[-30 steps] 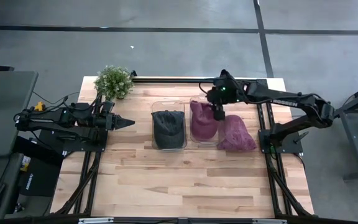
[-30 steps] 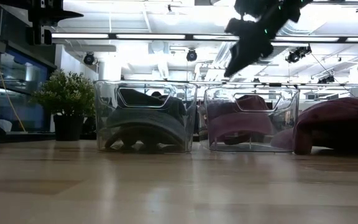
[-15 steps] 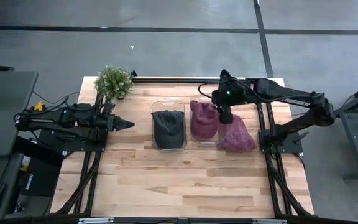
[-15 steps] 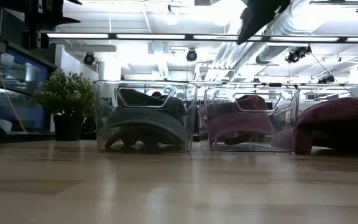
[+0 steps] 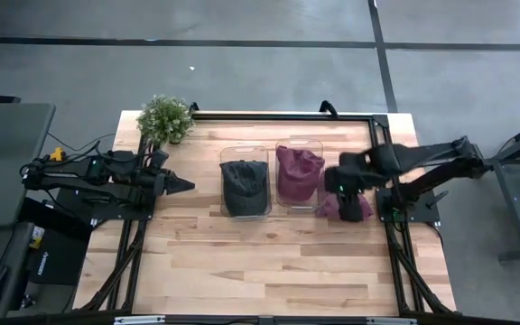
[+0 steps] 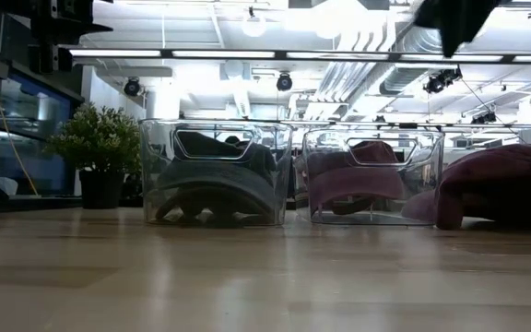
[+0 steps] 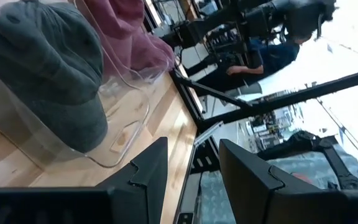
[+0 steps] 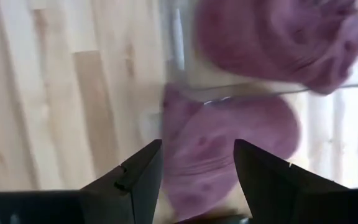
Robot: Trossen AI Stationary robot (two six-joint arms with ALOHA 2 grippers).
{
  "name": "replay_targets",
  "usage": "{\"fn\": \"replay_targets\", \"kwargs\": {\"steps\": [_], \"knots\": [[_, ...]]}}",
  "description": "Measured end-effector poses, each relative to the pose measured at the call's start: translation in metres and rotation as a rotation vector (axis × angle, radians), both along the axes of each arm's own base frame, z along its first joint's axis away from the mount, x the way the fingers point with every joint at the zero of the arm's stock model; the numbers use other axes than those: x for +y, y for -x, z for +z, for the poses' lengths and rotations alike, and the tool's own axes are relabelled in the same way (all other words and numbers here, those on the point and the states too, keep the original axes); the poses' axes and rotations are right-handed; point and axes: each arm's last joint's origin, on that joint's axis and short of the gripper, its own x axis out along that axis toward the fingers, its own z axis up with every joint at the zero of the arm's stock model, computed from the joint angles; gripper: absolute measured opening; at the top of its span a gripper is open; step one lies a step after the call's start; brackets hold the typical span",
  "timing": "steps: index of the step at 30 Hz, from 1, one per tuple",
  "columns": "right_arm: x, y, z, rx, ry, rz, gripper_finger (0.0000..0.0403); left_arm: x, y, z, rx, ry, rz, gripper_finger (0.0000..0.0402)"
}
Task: Pick & Place hat
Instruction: Put the red cap into the right transparent bin
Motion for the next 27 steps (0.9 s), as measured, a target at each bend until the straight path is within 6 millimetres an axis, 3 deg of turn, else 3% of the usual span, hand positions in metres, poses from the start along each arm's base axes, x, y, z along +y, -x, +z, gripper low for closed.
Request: {"fn": "replay_targets", "kwargs": {"steps": [7,11,16,21,27], "knots": [[0.044,0.012,0.0,-0.033,-0.02,-0.108,0.0193,-0.002,0.0,0.0,-0.002,-0.02,-0.057,0.0137],[0.055,0.019,-0.009,-0.011,-0.052,-0.337,0.0193,-0.002,0.0,0.0,-0.002,-0.015,-0.087,0.0137],[0.054,0.028,-0.036,0.141,-0.131,-0.82,0.0193,-0.004,0.0,0.0,-0.002,-0.006,-0.136,0.0137],[0.05,0.024,-0.059,0.185,-0.175,-0.967,0.0193,-0.005,0.001,0.0,-0.006,-0.027,-0.172,0.0137],[0.032,0.018,-0.066,0.141,-0.138,-1.098,0.0193,-0.005,0.001,0.0,-0.009,-0.038,-0.198,0.0137]]}}
